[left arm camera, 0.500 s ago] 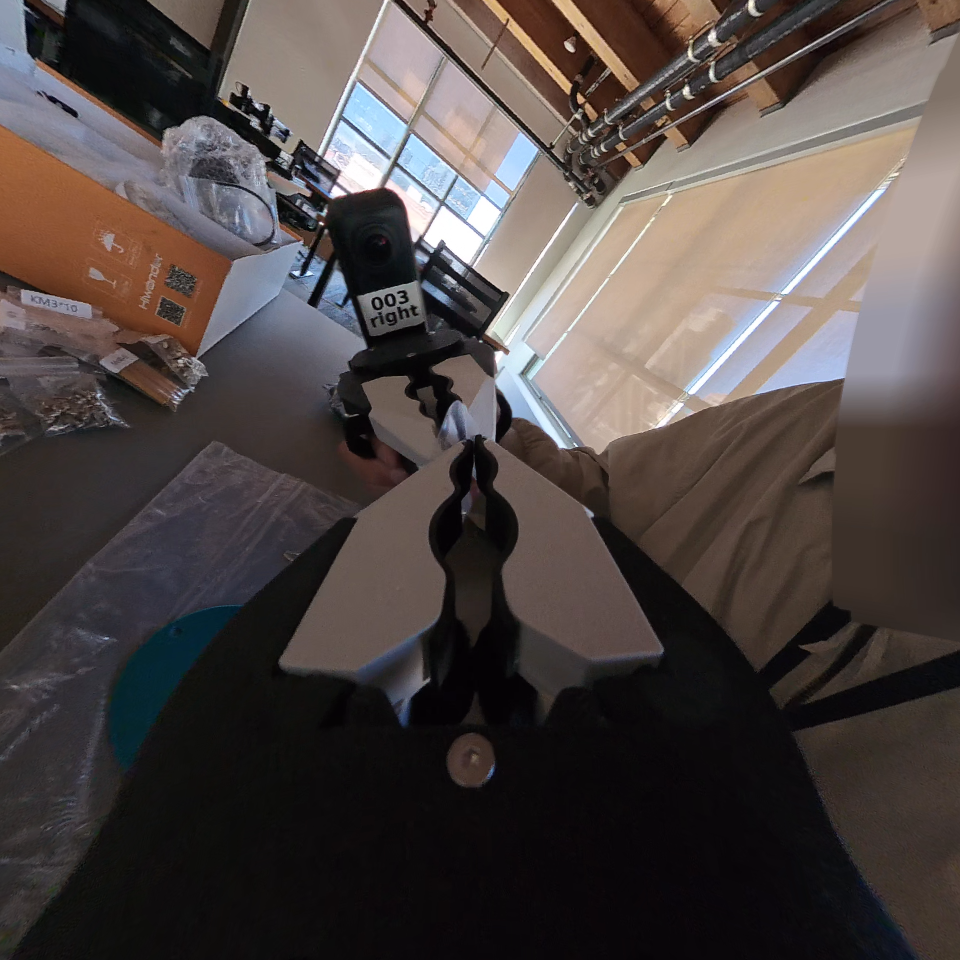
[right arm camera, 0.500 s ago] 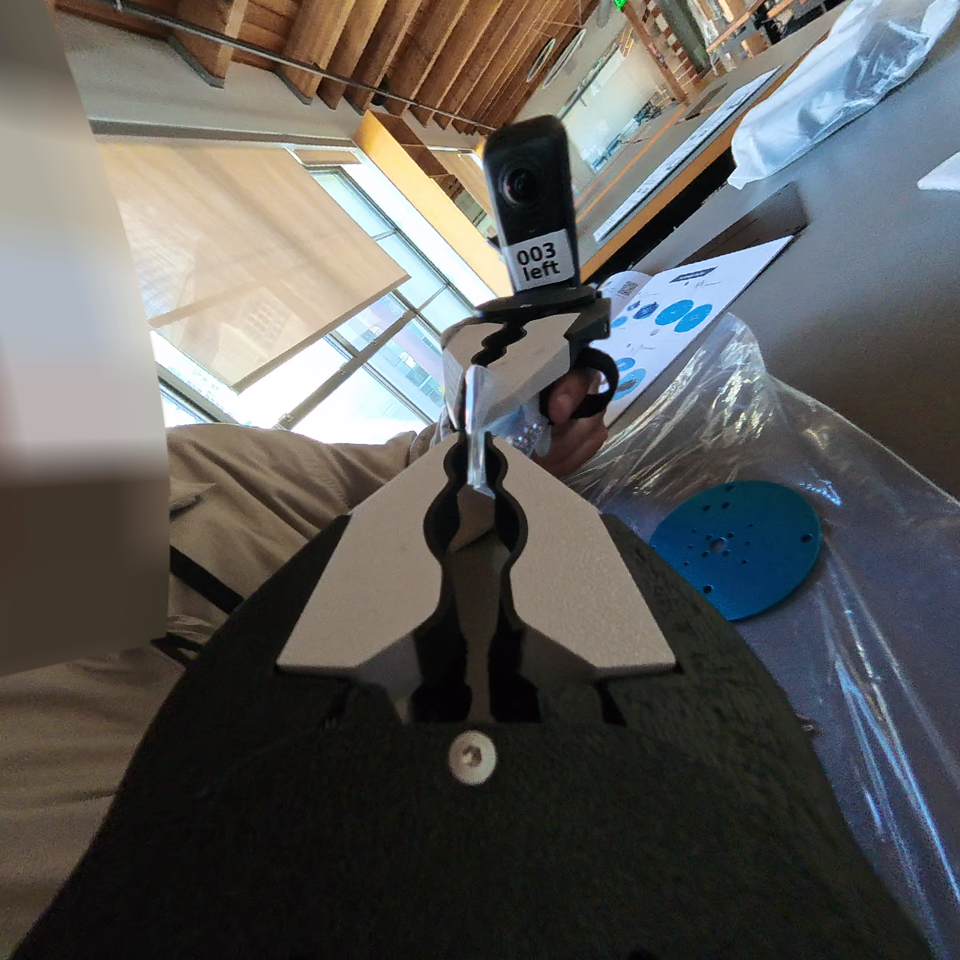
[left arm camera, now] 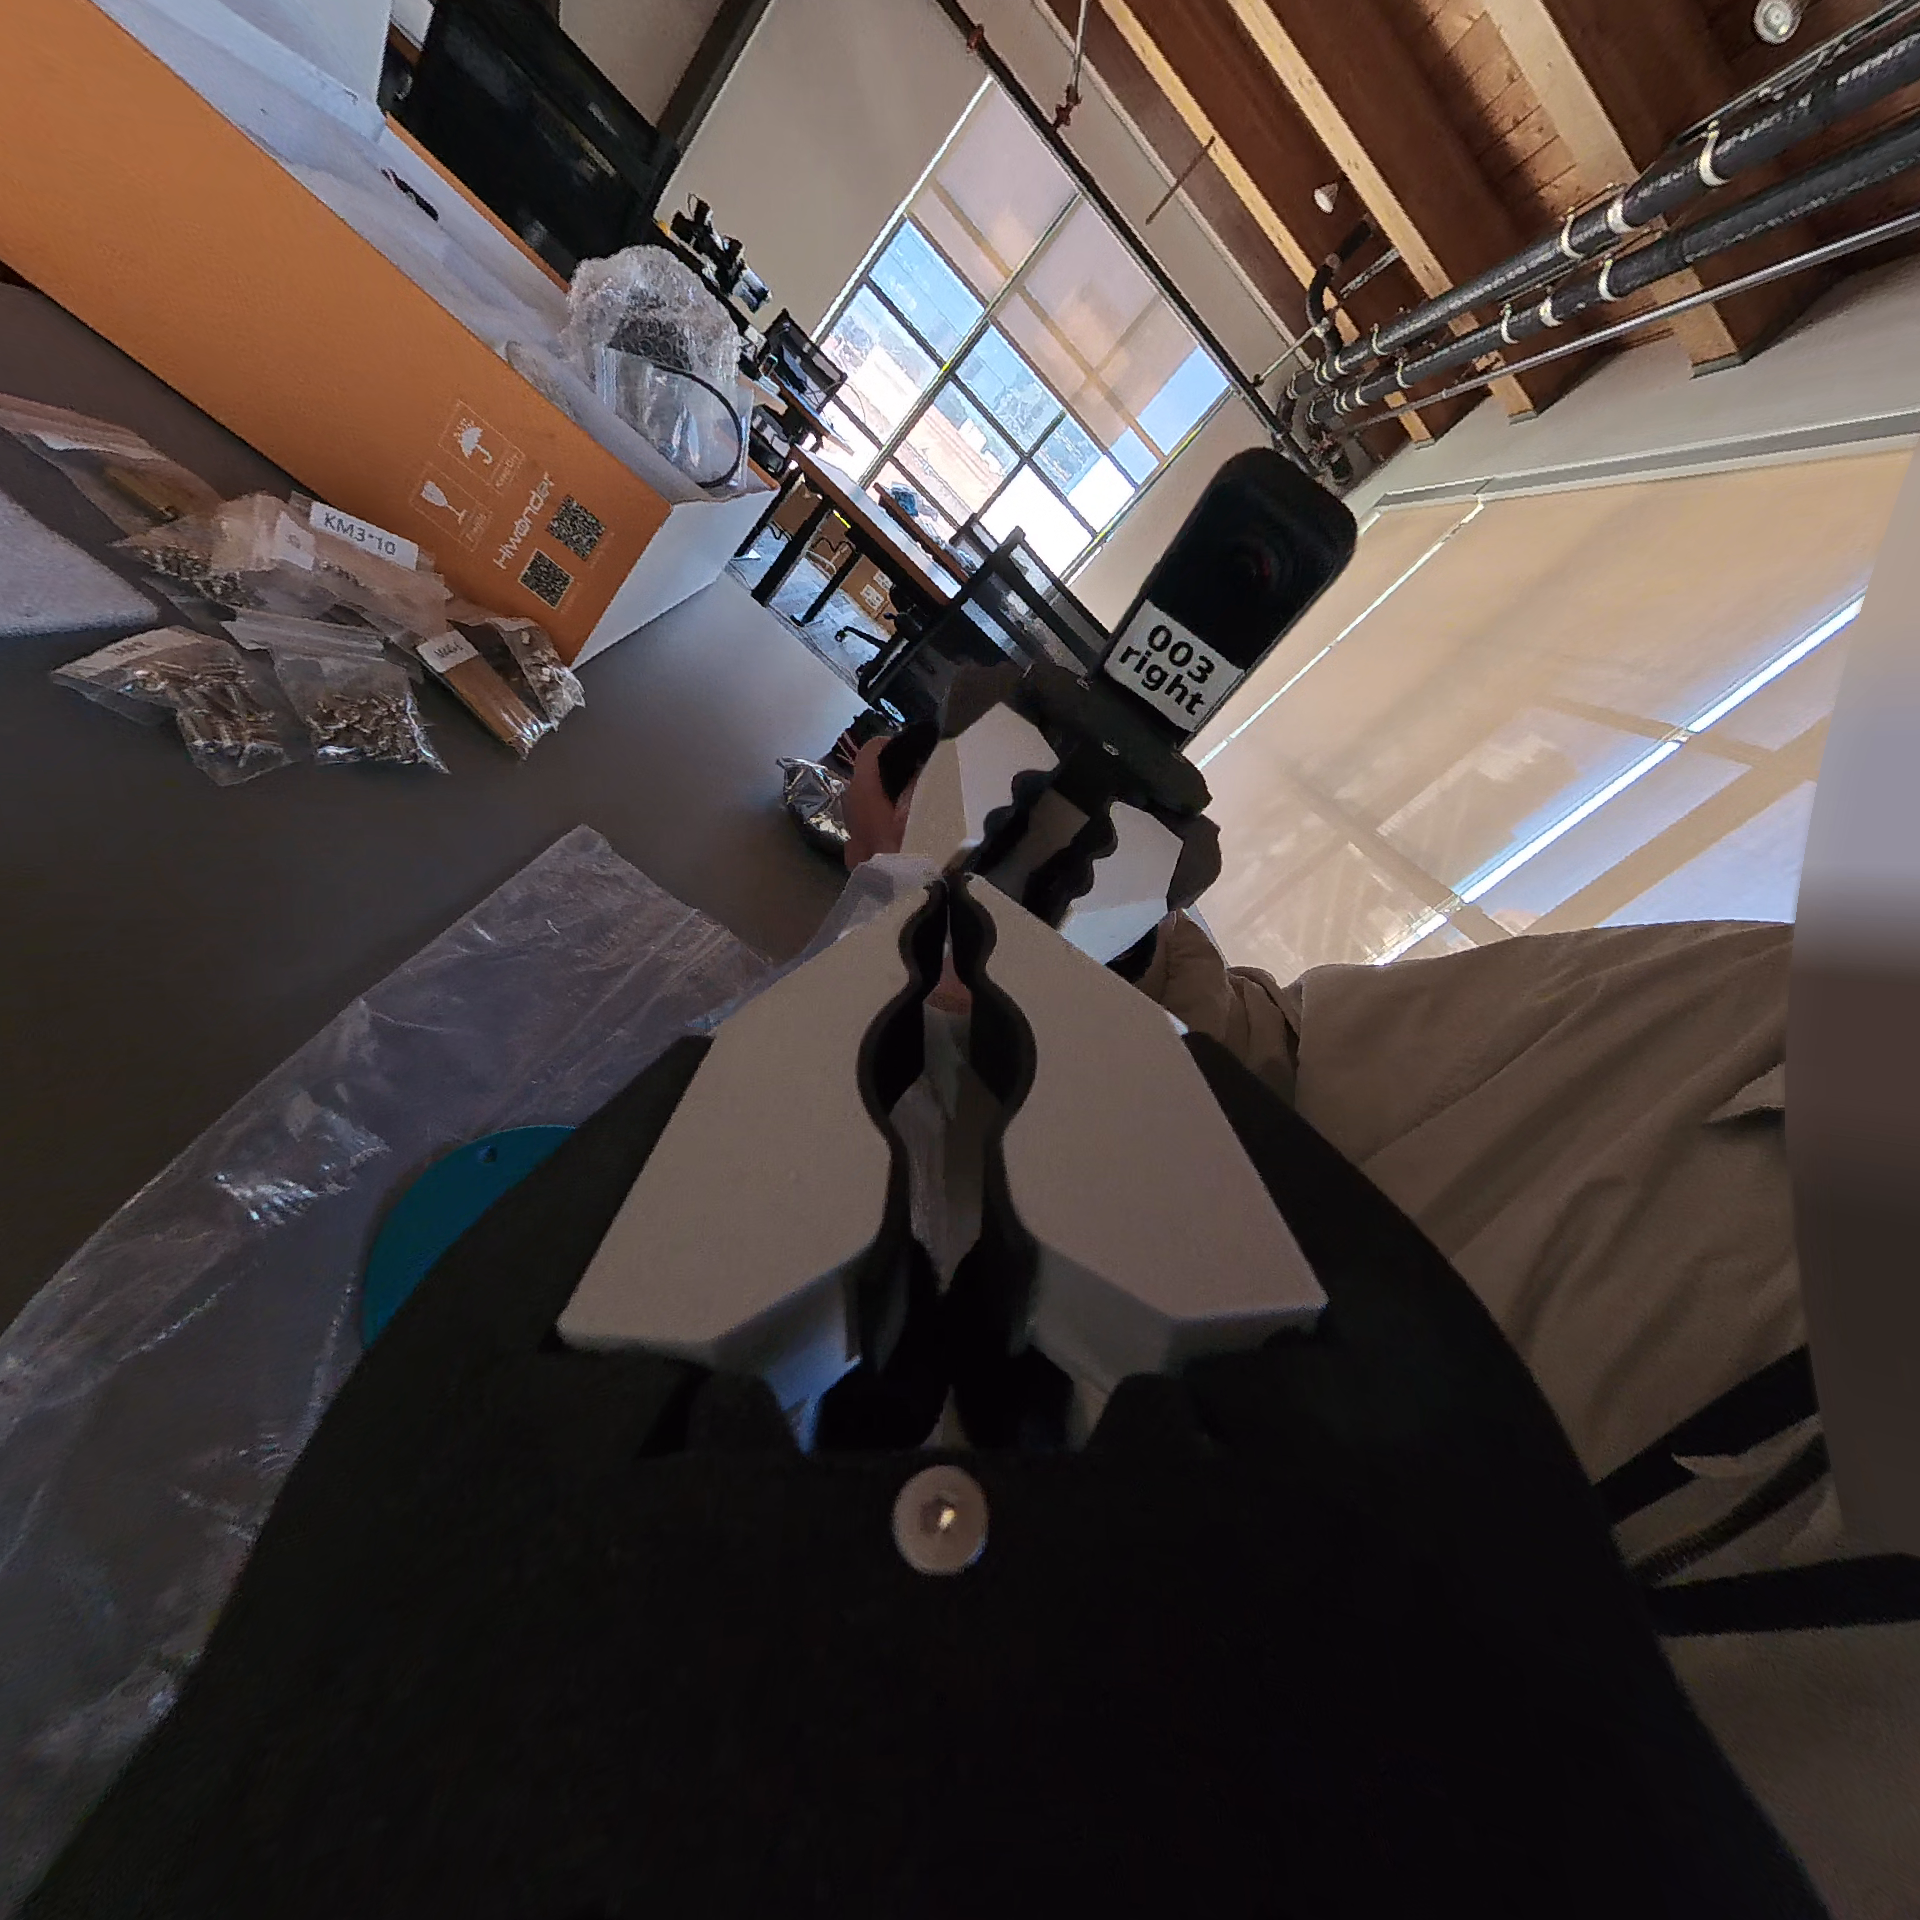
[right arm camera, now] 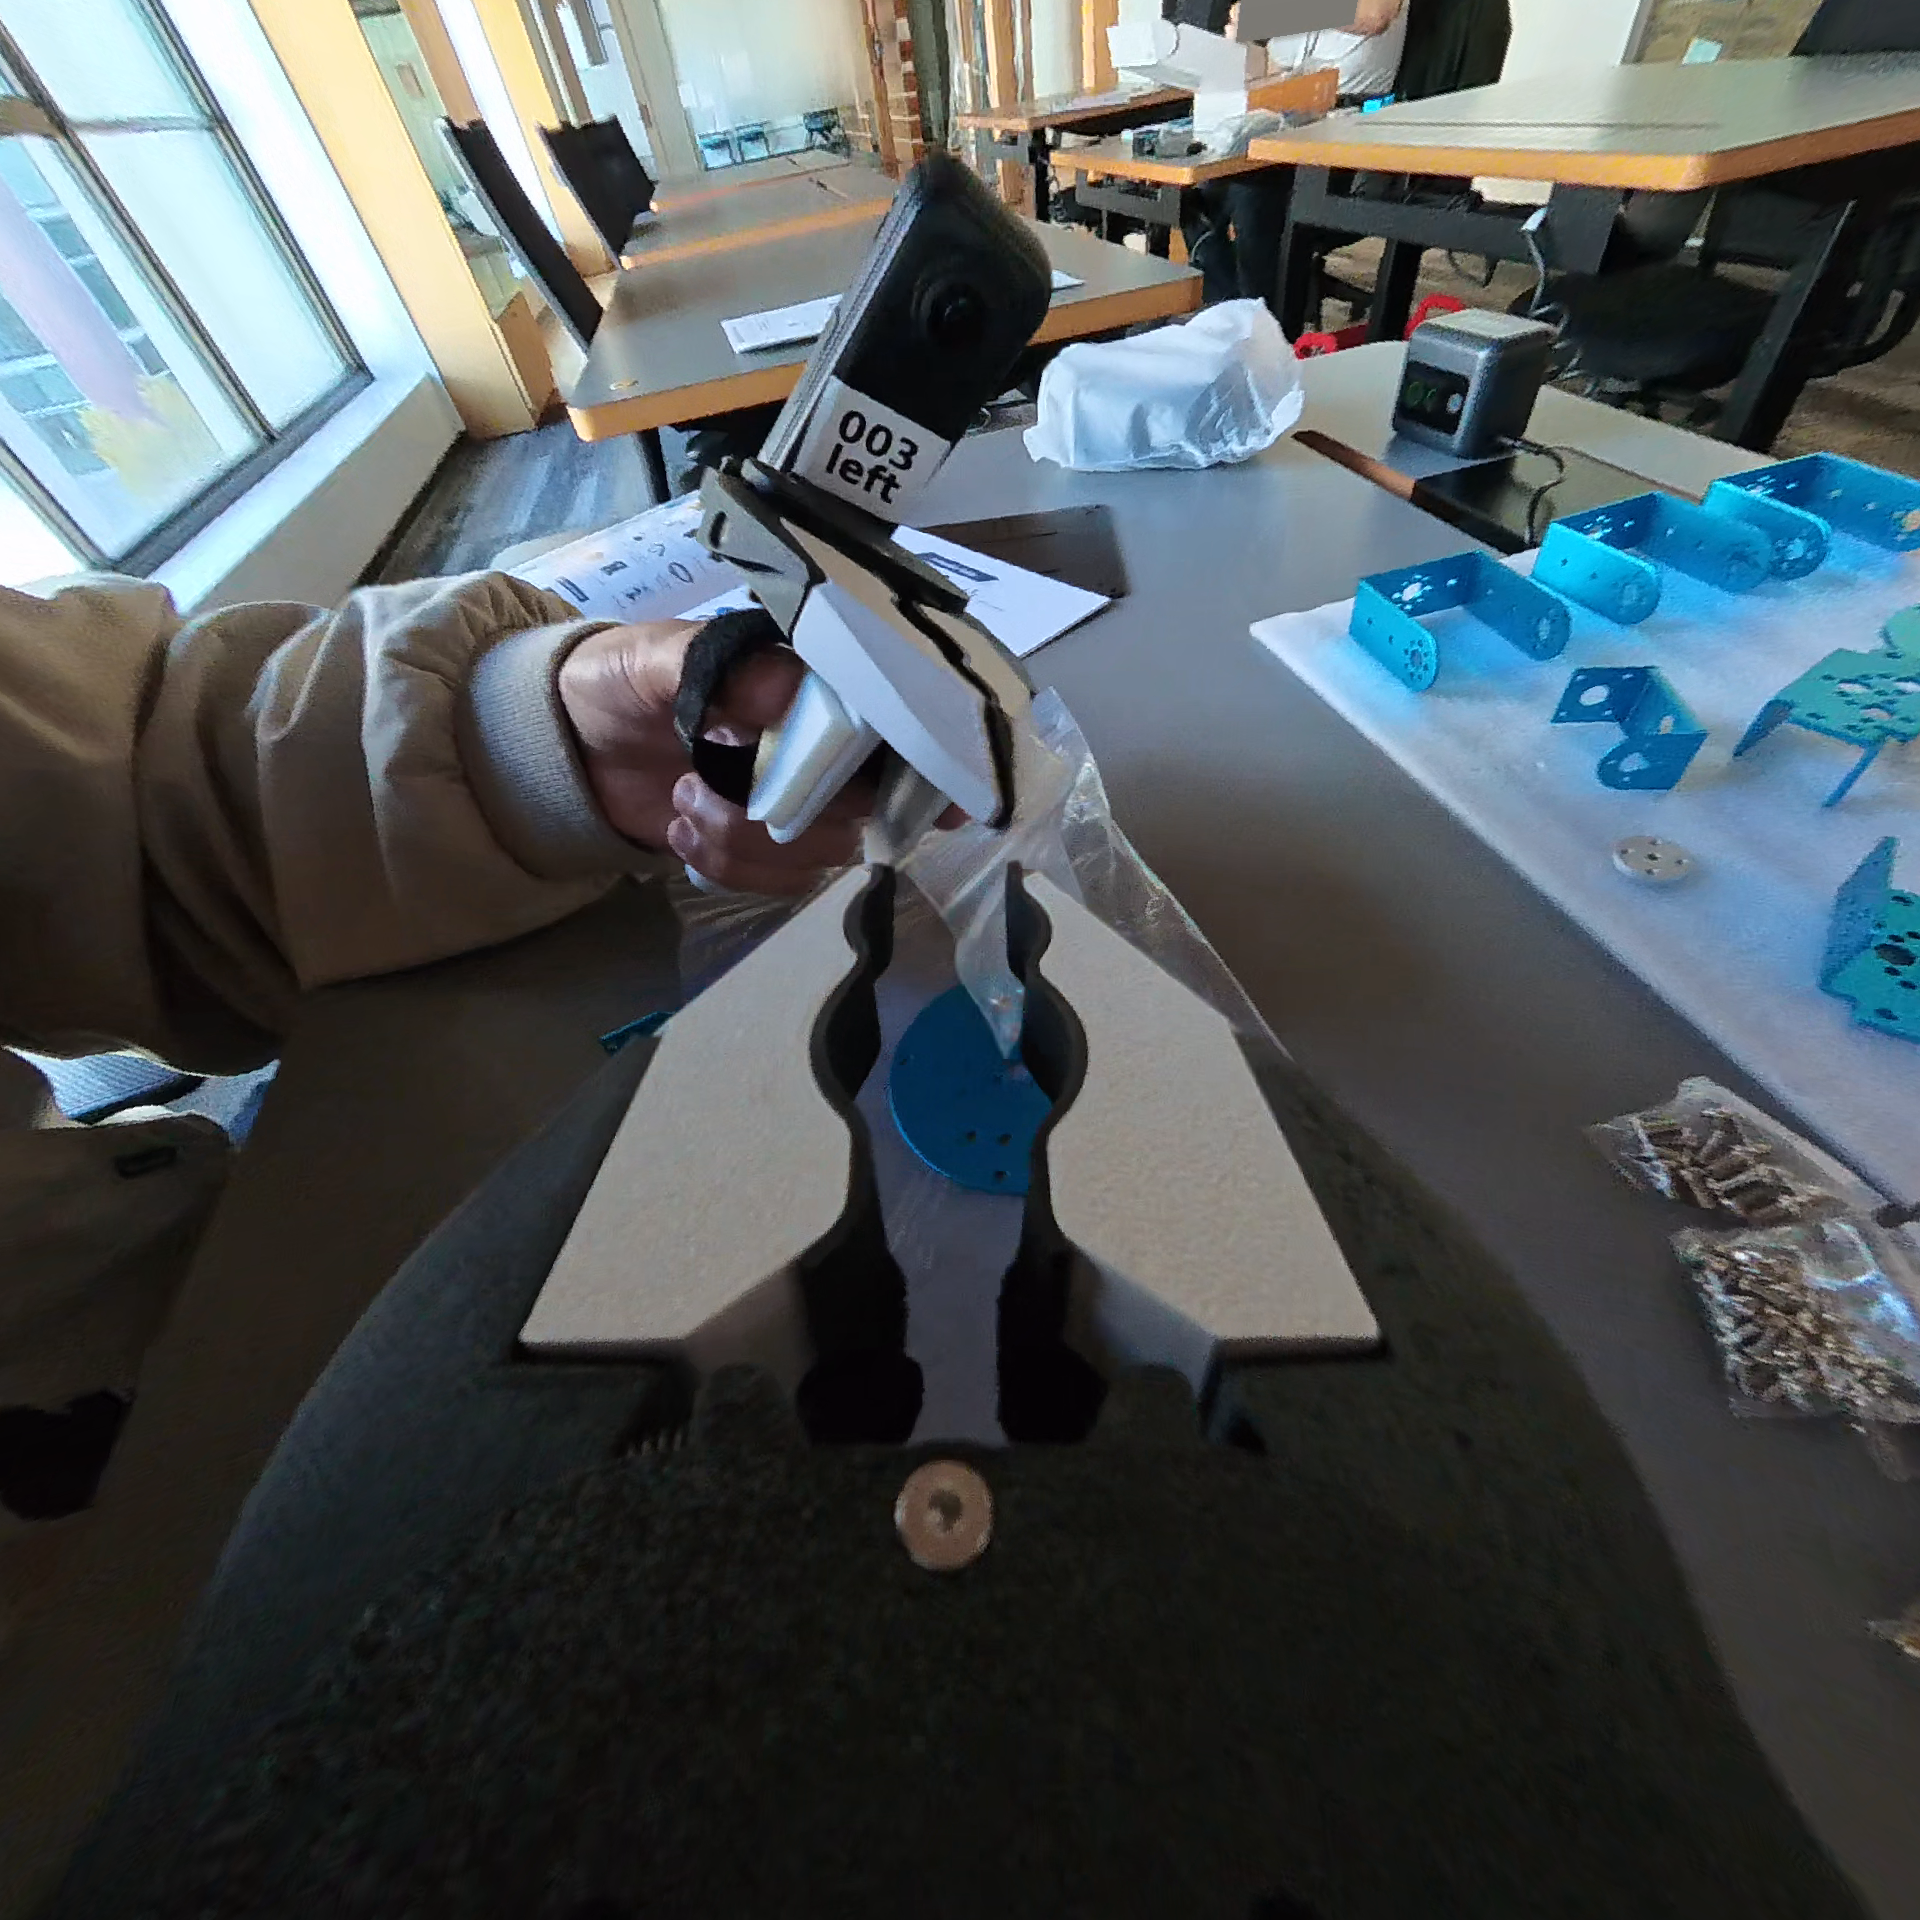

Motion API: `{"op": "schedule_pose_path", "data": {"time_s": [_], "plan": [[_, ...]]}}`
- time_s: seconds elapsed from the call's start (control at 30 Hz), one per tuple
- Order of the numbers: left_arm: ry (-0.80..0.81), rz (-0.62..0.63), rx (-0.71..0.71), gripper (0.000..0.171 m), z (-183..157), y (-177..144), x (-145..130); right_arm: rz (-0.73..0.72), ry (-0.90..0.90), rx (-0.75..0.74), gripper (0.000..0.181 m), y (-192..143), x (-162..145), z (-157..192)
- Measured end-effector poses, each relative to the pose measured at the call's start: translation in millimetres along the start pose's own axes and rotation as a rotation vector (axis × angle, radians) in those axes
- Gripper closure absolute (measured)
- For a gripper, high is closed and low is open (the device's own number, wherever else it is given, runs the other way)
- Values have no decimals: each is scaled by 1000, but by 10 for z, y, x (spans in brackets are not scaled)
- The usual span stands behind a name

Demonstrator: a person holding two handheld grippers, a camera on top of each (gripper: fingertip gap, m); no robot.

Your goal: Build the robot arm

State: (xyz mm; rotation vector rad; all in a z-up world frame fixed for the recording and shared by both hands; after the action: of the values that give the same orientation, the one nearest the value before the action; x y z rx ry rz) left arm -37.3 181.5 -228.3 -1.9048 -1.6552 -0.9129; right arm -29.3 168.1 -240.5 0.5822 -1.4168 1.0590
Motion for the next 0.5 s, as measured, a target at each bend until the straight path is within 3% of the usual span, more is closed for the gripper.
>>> {"op": "schedule_pose_path", "data": {"time_s": [0.23, 0.5], "plan": [[14, -6, -36, 171, -54, 26, -9, -17, 142, 112, 171, -27, 24, 50], [32, 0, -62, 171, -117, 56, -28, -18, 58, 59, 180, -28, 13, 20]]}}
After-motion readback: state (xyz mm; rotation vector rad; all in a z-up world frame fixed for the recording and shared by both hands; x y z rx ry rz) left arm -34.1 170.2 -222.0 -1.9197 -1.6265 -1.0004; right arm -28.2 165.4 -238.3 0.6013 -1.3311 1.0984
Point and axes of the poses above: each gripper's, where its closed fingertips meet, y out along the fingers, x out of its top, z = x × y across the jaws, the point moved 1 cm from there along -y, back along the fingers, and after that the axes turned 2 degrees about -x, right-handed, at the moved point
